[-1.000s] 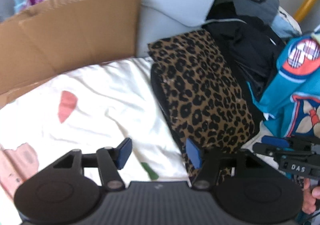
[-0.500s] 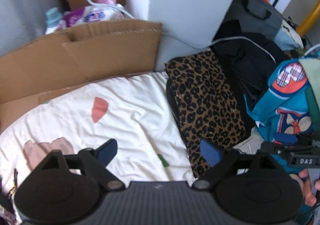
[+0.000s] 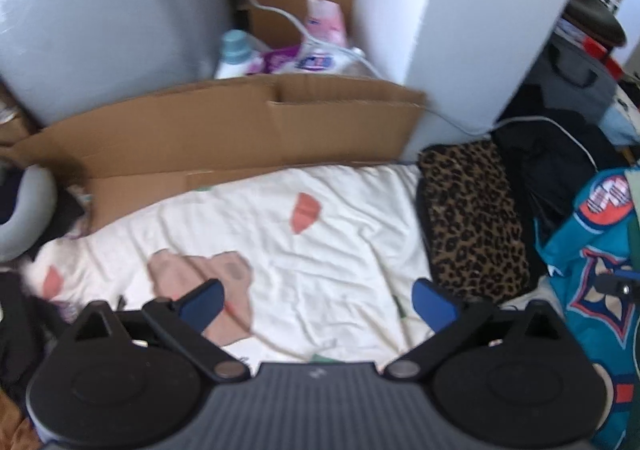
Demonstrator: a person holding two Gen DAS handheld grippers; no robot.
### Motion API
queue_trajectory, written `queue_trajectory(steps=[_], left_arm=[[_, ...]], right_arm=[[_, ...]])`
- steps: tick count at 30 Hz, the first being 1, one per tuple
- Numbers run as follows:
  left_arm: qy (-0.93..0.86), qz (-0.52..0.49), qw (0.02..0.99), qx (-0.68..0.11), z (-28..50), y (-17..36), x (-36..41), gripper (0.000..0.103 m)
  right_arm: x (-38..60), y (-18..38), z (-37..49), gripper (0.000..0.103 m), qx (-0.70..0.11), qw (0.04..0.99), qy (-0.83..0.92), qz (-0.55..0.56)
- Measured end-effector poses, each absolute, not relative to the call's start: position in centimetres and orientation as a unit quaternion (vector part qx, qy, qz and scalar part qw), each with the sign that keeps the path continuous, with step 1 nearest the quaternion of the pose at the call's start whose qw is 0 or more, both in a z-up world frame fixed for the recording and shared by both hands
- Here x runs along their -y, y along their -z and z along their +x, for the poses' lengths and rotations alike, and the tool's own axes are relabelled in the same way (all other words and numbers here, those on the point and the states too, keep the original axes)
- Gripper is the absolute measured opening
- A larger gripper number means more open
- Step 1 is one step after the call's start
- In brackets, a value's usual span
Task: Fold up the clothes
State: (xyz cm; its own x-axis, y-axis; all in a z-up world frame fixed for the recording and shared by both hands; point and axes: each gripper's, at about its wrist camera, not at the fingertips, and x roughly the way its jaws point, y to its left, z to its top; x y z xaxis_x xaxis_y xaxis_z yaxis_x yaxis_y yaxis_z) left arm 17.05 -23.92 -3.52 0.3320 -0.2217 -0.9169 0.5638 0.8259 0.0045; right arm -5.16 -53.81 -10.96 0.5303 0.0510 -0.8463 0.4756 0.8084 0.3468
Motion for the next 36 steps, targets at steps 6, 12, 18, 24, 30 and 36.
queue_trajectory(steps=[6,12,18,24,30,36], left_arm=[[0.22,0.163,0.808,-0.521,16.6,-0.1,20.3,0.102],[0.201,0.155,0.816,-0.52,15.8,-3.1,16.4,0.102],[0.177,0.114,0.829,-0.518,15.7,-5.4,12.4,0.102],[0.17,0.097,0.825,-0.531,15.2,-7.3,8.0,0.103],[0.155,0.105,0.836,-0.515,14.4,-9.1,3.1,0.103],[0.143,0.09,0.843,-0.511,13.2,-10.1,-1.0,0.103]], right_arm=[[52.9,8.0,-5.5,0.102,-0.465,0.831,0.131,0.276],[51.5,4.9,-5.7,0.102,-0.458,0.836,0.127,0.274],[49.4,1.8,-5.4,0.102,-0.462,0.835,0.124,0.273],[46.5,-1.4,-4.1,0.102,-0.481,0.83,0.143,0.246],[43.8,-5.0,-2.8,0.102,-0.482,0.83,0.143,0.243],[40.6,-9.0,-2.0,0.102,-0.47,0.842,0.121,0.235]])
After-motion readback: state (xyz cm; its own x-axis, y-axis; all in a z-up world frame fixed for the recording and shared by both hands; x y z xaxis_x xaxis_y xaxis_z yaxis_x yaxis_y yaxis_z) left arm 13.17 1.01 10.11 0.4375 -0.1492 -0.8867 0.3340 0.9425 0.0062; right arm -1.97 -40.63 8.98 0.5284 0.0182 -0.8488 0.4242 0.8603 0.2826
